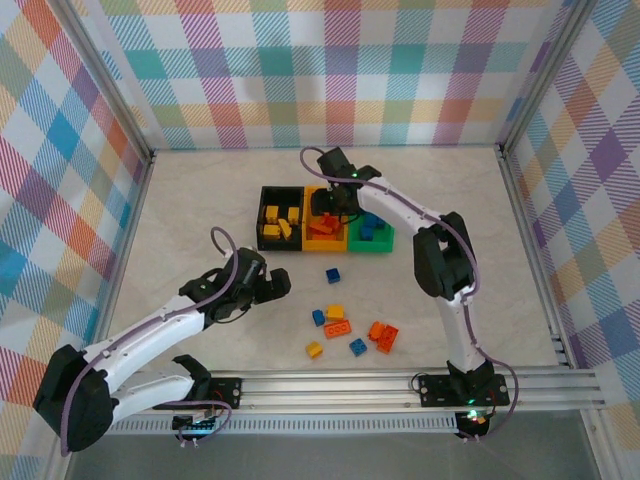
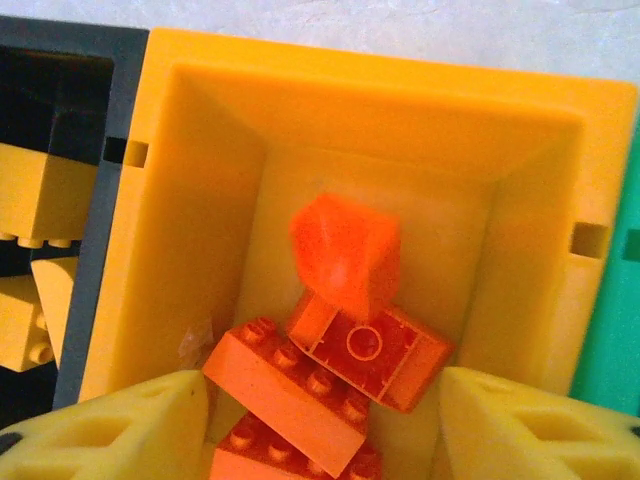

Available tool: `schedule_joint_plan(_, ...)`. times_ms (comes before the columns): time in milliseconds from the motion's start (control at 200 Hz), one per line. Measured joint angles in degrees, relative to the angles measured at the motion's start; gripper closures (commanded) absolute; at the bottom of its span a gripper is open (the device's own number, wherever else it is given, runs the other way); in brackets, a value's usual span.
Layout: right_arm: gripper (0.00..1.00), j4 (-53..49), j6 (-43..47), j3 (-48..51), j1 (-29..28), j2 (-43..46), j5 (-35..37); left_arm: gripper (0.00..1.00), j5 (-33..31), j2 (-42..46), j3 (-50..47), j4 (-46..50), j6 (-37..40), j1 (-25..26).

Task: Sort the legos into containers by color

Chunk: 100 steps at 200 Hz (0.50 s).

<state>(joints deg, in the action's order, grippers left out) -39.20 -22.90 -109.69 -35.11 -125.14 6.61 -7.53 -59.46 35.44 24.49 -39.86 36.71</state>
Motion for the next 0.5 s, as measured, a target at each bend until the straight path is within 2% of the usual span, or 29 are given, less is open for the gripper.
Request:
schedule_joint_plan(170, 0.3, -0.07, 0.28, 4.31, -0.61, 5.49, 0.26, 0.0, 0.26, 0.72, 0.0, 0.81, 0.0, 0.0)
schedule_joint_plan(500, 0.29, 0.59, -3.78, 42.1, -4.37, 39.52, -0.68, 0.0, 1.75, -0.44, 0.0, -0.52, 0.07, -0.11)
